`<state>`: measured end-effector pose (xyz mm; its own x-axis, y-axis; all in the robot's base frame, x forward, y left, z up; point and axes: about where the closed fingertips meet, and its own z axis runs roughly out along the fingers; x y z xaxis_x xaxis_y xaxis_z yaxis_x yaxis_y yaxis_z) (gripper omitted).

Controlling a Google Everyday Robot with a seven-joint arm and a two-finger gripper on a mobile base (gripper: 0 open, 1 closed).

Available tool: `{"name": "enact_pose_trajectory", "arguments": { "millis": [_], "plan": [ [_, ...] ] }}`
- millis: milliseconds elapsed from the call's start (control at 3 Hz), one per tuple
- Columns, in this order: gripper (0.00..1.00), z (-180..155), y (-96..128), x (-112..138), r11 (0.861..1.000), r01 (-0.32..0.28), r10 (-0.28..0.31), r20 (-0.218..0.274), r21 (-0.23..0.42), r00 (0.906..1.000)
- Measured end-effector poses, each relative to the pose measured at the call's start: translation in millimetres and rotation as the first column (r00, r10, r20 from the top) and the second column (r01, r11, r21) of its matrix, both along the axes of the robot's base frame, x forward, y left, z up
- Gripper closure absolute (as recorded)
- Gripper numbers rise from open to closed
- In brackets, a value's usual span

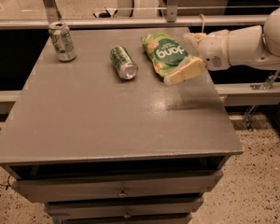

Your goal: Knock green can over

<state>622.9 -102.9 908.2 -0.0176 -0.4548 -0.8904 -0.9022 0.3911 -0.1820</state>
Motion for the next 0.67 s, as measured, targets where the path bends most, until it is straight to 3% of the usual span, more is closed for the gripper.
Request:
{"name": "enact_pose_trajectory", "arguments": {
  "millis": [333, 667],
  "plan": [
    [0.0, 11.9, -46.9, -5.3, 1.0, 0.022, -0.022, 0.023, 0.003, 0.9995],
    [0.0, 11.9, -46.7, -5.3, 1.0, 0.022, -0.022, 0.023, 0.003, 0.9995]
  ]
}}
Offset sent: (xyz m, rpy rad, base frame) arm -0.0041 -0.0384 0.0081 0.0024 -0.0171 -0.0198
